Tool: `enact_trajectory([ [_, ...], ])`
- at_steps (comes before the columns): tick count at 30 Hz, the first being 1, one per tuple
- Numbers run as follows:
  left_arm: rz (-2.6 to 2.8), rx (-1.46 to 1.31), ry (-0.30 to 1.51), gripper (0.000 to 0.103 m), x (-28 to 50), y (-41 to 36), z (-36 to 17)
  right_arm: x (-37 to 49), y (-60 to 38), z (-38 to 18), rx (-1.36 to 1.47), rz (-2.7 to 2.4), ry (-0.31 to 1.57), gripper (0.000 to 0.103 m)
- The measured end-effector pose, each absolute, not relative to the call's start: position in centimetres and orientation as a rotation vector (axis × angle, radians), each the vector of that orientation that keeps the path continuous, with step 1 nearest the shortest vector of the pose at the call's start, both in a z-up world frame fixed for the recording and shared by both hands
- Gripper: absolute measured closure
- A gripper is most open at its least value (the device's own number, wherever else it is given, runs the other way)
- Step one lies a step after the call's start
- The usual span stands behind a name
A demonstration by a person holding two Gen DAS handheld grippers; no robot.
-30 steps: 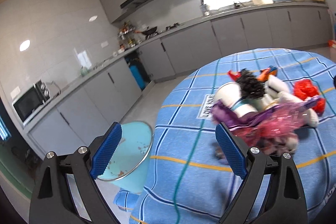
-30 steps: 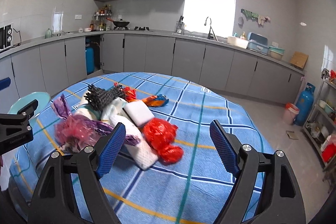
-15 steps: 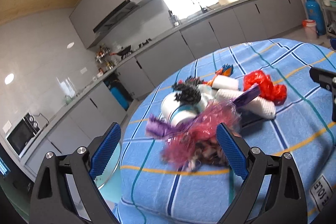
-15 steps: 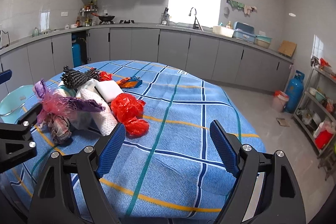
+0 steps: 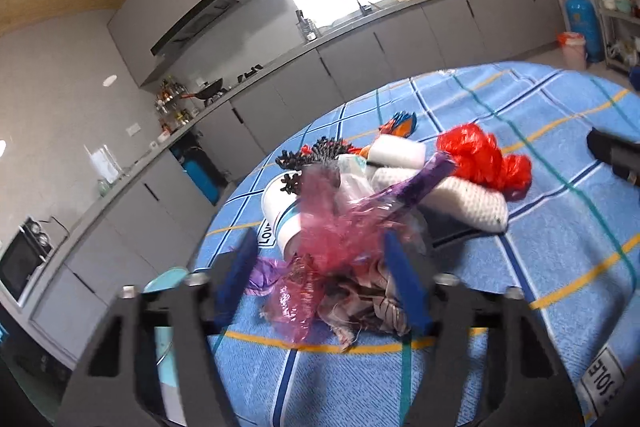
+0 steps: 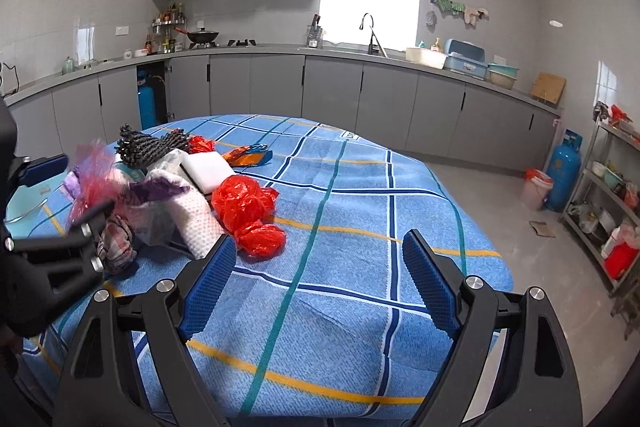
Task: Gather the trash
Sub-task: 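Move both open tools back toward the trash pile on the table, then grasp the pink plastic bag with the left tool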
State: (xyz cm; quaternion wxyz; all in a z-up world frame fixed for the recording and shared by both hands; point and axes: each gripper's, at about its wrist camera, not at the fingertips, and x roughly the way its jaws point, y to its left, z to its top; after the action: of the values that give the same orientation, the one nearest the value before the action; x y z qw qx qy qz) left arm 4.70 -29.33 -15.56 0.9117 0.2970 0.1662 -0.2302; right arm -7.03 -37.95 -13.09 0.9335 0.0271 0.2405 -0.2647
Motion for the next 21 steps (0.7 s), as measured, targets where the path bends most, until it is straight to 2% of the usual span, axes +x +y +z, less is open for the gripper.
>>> enact_trajectory([
  [1,-0.483,0.609,0.354,0.071,4.9,-29.3,-15.5,-7.0,-37.8,-13.1,0.054,-0.536,0.493,0.019],
  [3,-0.485,0.590,0.360,0.084,5.2,-29.1,-15.3,-6.9,-37.6,-13.1,0.049,-0.532,0.490,0.019],
  [4,-0.485,0.591,0.361,0.087,5.2,-29.0,-15.1,-6.9,-37.5,-13.1,0.048,-0.529,0.490,0.019],
  [14,-0.403,0.534,0.200,0.090,3.9,-25.5,-9.6,-6.8,-37.3,-12.3,0.073,-0.506,0.466,0.019],
  [21,-0.233,0.541,0.207,0.090,6.5,-22.2,-9.9,-4.3,-34.8,-11.2,0.070,-0.428,0.442,0.019],
])
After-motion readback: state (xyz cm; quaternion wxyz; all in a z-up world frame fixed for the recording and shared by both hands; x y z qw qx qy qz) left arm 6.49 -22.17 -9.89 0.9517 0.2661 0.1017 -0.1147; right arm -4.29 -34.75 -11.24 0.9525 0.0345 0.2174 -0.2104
